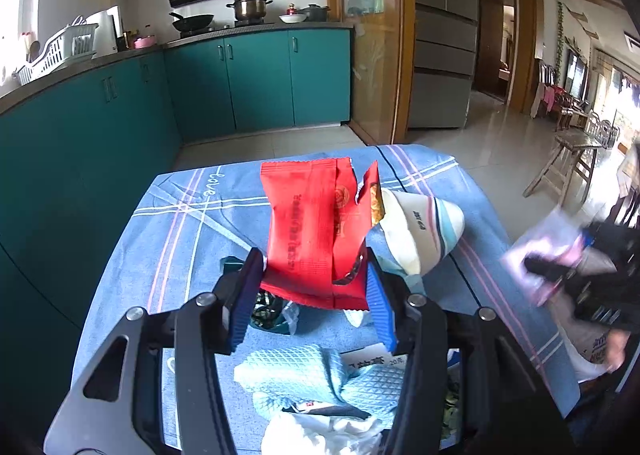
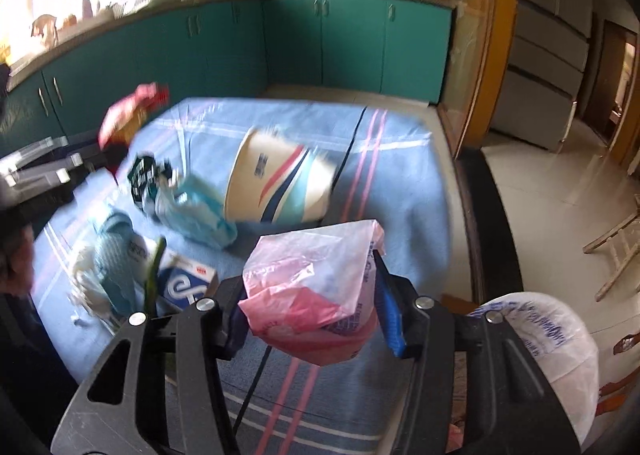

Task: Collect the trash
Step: 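Drop the red wrapper from the left tool into the wastebasket while the right tool drops the pink bag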

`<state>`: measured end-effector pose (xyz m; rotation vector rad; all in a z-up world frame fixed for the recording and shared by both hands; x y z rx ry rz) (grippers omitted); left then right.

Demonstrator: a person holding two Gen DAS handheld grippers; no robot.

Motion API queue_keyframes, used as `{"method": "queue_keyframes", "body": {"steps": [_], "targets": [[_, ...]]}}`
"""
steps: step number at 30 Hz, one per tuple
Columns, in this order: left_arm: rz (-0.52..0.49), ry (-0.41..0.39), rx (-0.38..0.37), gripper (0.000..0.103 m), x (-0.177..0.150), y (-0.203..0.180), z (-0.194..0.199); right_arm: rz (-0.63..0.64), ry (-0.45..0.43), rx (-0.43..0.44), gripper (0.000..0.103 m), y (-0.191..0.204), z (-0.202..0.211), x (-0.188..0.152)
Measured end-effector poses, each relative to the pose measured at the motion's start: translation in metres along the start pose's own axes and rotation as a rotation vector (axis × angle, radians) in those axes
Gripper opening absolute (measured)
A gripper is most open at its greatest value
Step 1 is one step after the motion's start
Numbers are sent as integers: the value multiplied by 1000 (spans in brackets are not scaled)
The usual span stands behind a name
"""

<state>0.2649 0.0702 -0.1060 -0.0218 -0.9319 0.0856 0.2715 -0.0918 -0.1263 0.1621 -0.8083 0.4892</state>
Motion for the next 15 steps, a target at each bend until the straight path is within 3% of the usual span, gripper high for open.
{"method": "queue_keyframes", "body": {"steps": [3, 7, 11, 15], "targets": [[-7, 5, -11, 51, -1, -6, -1, -25, -48, -35, 53, -16, 23, 5], [-10, -6, -63, 51, 4, -30, 4, -110, -90, -150, 53, -60, 48, -5], [-70, -16, -124, 51, -1, -67, 8, -179, -85, -234, 53, -98, 63, -25], [-130, -2, -217, 51, -18, -110, 14, -168, -72, -310, 53, -123, 82, -43]]}}
Point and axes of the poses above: each gripper's, at about its wrist camera, not at the fingertips, and z roughly against the way its jaws point, y to its left, x to its top, the point moved 8 cm from there along -z, roughly the way its jaws point, and after that the axes turned 7 degrees about z, right-handed, at the moved point
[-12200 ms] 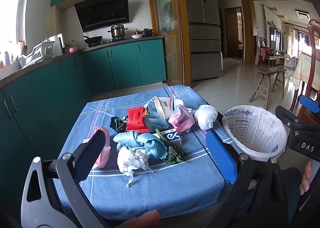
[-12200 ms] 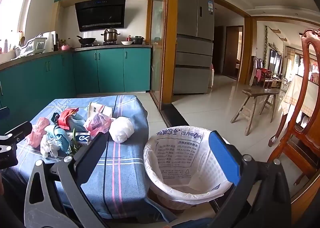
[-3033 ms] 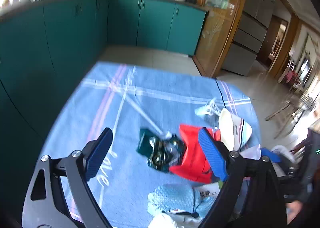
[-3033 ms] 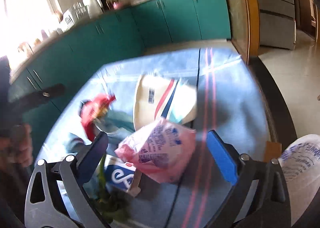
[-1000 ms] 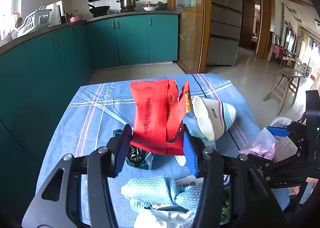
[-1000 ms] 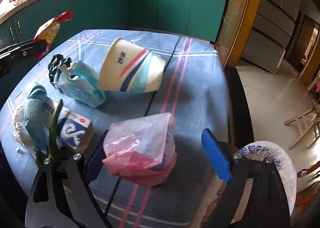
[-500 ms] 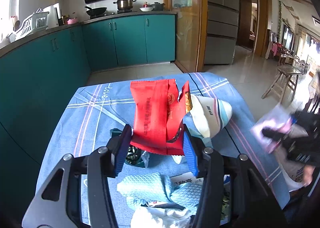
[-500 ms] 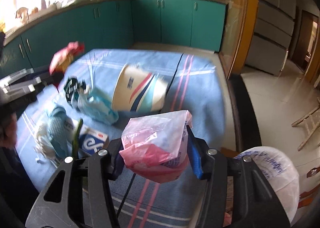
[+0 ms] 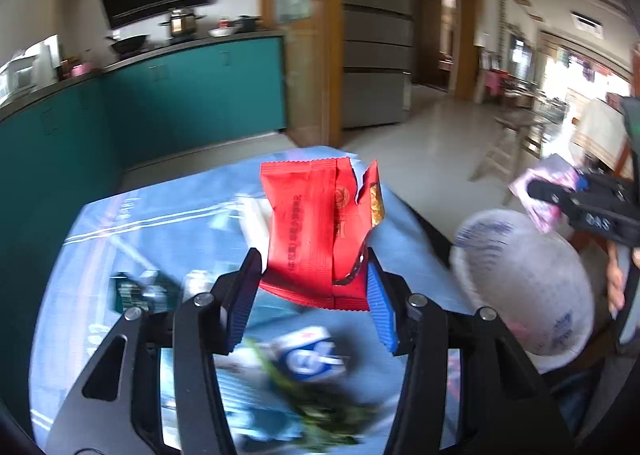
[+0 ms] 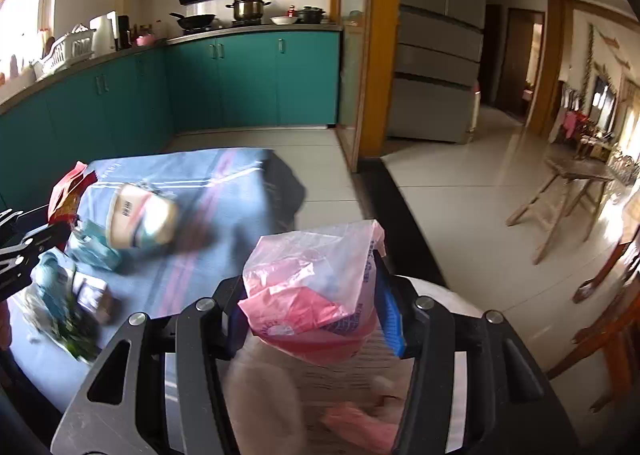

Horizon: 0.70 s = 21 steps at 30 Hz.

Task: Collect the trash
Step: 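Drop the red wrapper from the left tool into the wastebasket while the right tool drops the pink bag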

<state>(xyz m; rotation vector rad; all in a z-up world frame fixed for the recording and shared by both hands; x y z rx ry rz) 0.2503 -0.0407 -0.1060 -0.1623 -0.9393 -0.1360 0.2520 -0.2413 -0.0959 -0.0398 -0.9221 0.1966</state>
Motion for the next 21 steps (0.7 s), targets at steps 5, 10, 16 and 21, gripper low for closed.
{"method": "queue_keyframes", "body": {"steps": [5, 10, 16, 21], "targets": [[-69, 53, -94, 52, -16, -53, -10, 10, 51, -62, 53, -39, 5, -28], [-135, 85, -174, 52, -25, -99, -18, 11, 96, -13, 55, -56, 1, -54], [-201, 131, -224, 52, -33, -135, -32, -35, -4, 23, 82, -68, 25, -50], [-285, 204, -268, 52, -53, -170, -43, -81, -79, -26, 89, -84, 42, -39]]}}
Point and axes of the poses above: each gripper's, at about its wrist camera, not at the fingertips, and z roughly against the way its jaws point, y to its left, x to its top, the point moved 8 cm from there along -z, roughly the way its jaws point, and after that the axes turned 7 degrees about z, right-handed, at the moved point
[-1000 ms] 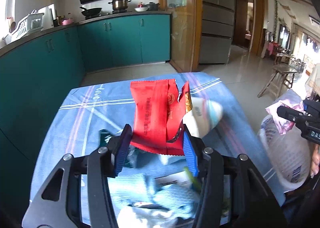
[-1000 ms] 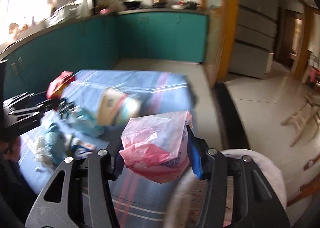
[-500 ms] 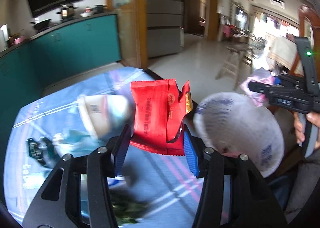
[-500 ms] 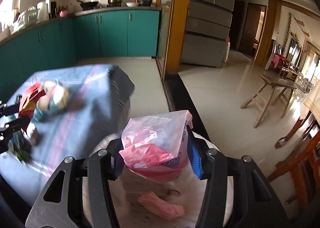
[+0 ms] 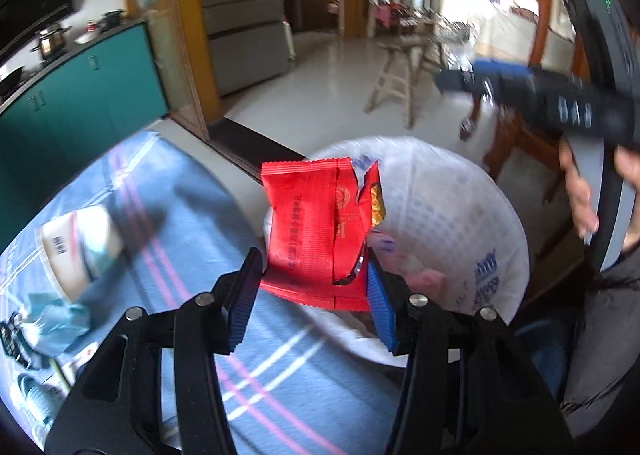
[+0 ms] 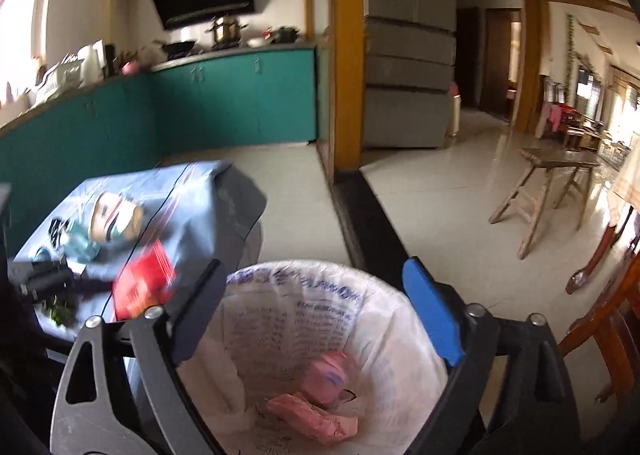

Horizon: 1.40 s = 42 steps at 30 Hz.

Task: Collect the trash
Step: 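Drop the red wrapper from the left tool into the wastebasket while the right tool drops the pink bag, then grasp the dark green wrapper with the left tool while the right tool grasps the white paper cup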

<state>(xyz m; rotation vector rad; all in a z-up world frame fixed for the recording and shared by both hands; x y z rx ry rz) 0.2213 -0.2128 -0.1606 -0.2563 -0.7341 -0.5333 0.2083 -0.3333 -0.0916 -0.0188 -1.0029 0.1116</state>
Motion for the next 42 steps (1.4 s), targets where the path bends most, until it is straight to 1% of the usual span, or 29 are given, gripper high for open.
{"method": "queue_keyframes", "body": {"steps": [3, 5, 7, 8, 9, 10, 12, 13, 14, 15, 16, 18, 20, 21, 22, 23, 24, 26, 27, 28, 29, 31, 34, 36, 38, 41, 42], "targets": [[-20, 36, -61, 54, 0, -24, -14, -44, -7, -23, 89, -12, 1, 0], [-23, 48, -87, 74, 0, -35, -19, -65, -7, -30, 89, -16, 0, 1], [-37, 47, -88, 79, 2, -39, -20, -90, -8, -35, 89, -18, -2, 2], [-50, 45, -80, 81, 1, -38, -18, -99, -6, -35, 89, -19, -3, 2], [-64, 36, -57, 81, 1, -34, -15, -108, -2, -32, 89, -19, -6, 2], [-67, 19, -19, 81, 3, -27, -11, -111, 4, -28, 89, -19, -8, 1], [-44, -16, 85, 81, 11, -1, -2, -107, 18, -17, 89, -14, -15, -1], [-18, -35, 171, 81, 18, 23, 6, -92, 31, -10, 89, -7, -21, -2], [-1, -40, 213, 81, 22, 38, 12, -82, 39, -4, 89, -2, -24, -2], [37, -40, 277, 81, 28, 64, 20, -71, 46, 5, 89, 4, -28, -2], [66, -40, 307, 81, 32, 80, 25, -60, 51, 18, 89, 10, -32, -2], [144, -57, 378, 81, 39, 123, 40, -42, 61, 61, 89, 28, -43, -1], [228, -83, 520, 81, 40, 180, 58, -27, 76, 95, 89, 44, -50, -1], [258, -94, 575, 81, 39, 200, 66, -15, 83, 108, 89, 53, -54, -1], [311, -109, 643, 81, 35, 228, 76, 3, 92, 124, 89, 64, -59, -1], [357, -115, 675, 83, 31, 247, 85, 16, 101, 140, 89, 75, -63, 0], [431, -117, 694, 83, 21, 270, 94, 20, 111, 162, 90, 87, -67, 0], [547, -116, 685, 86, 6, 298, 106, -6, 116, 235, 94, 111, -74, 3], [616, -110, 665, 86, -4, 312, 111, -30, 127, 287, 96, 128, -80, 5], [656, -107, 643, 86, -11, 320, 115, -44, 144, 335, 96, 143, -85, 6], [675, -104, 629, 86, -14, 325, 115, -53, 173, 393, 96, 163, -92, 8], [684, -92, 617, 88, -25, 331, 118, -54, 213, 449, 97, 194, -104, 17], [663, -71, 616, 89, -37, 331, 122, -70, 229, 549, 100, 240, -119, 39], [666, -60, 605, 90, -45, 336, 120, -49, 229, 538, 100, 263, -133, 53], [687, -47, 595, 90, -52, 341, 120, -12, 236, 502, 99, 279, -149, 59], [723, -37, 567, 91, -62, 348, 120, 9, 282, 454, 100, 294, -173, 60], [736, -36, 563, 91, -64, 350, 120, 12, 294, 452, 100, 296, -179, 57]]}}
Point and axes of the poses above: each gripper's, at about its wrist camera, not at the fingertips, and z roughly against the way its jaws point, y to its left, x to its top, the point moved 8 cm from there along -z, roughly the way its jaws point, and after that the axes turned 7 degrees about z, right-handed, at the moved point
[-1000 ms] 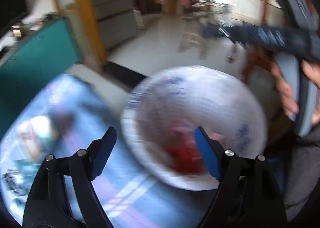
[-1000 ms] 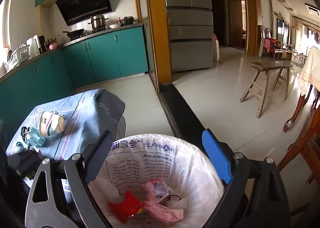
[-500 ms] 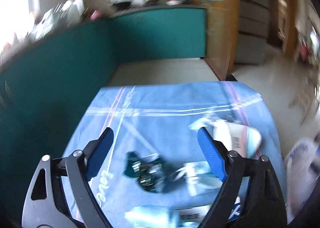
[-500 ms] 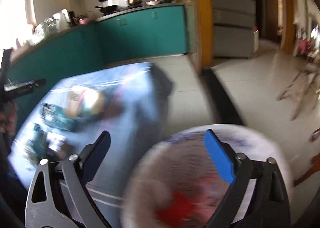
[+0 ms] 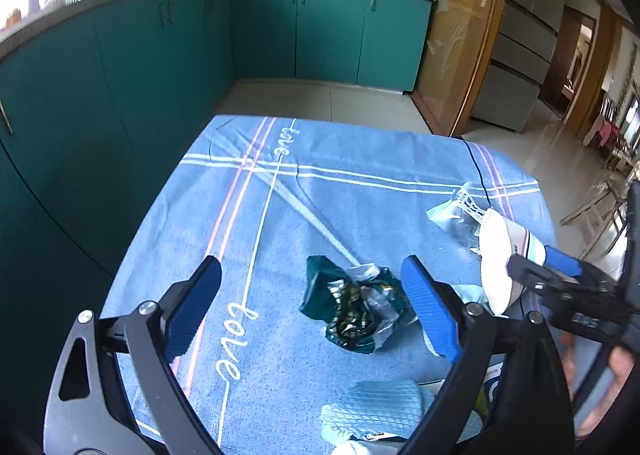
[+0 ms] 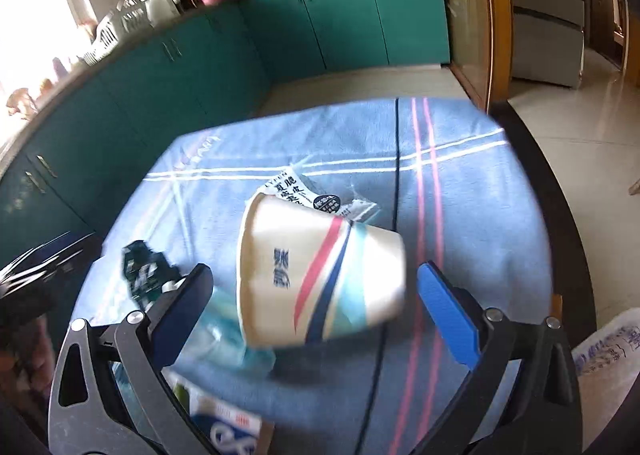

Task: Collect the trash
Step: 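Grasp the dark green wrapper with the left tool while the right tool grasps the white paper cup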

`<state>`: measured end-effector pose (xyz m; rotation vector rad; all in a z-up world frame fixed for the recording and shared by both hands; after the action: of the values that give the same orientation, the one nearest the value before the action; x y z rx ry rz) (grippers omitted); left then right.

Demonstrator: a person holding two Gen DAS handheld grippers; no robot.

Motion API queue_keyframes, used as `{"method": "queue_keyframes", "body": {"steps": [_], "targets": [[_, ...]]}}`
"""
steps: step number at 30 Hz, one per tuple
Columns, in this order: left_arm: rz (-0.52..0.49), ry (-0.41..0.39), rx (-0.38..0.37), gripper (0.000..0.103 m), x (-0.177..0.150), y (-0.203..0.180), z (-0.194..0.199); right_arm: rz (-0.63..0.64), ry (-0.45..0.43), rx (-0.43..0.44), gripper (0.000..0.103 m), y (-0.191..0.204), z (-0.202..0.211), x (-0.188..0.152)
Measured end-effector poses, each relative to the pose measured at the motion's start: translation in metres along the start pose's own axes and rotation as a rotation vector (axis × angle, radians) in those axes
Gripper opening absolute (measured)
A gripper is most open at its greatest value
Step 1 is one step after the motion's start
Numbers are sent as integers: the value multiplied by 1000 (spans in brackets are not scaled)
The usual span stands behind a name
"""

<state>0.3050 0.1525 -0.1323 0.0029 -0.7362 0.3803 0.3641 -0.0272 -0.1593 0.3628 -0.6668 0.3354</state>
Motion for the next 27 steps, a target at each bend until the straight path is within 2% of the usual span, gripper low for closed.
{"method": "queue_keyframes", "body": {"steps": [4, 6, 8, 9, 14, 20, 23, 27], "targets": [[50, 32, -27, 92, -2, 7, -7, 8, 39, -6, 100, 4, -23, -4], [66, 54, -48, 92, -4, 8, -12, -11, 43, 21, 99, 3, -28, -8], [72, 67, -59, 92, -6, 7, -13, -22, 40, 59, 93, 4, -27, -10], [71, 73, -63, 92, -7, 6, -14, -8, 36, 64, 84, 6, -23, -11], [45, 92, -37, 93, -12, 0, -21, 21, 0, 75, 83, 10, -2, -17], [44, 143, -11, 93, -21, -1, -40, -9, -52, 67, 83, -4, 37, -25], [22, 159, -5, 93, -24, -3, -49, 72, -47, 7, 83, -6, 51, -32], [-4, 145, -17, 94, -24, -12, -53, 159, -26, 2, 83, -6, 63, -40]]}}
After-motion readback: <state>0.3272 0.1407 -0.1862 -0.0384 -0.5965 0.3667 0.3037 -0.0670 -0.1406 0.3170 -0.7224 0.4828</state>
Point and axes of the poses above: each gripper's, at about its wrist camera, not at the fingertips, and z roughly against the way its jaws point, y to its left, x to its top, the point moved 8 cm from there along -z, roughly the way its jaws point, and after that the axes turned 7 degrees about z, right-handed, at the moved point
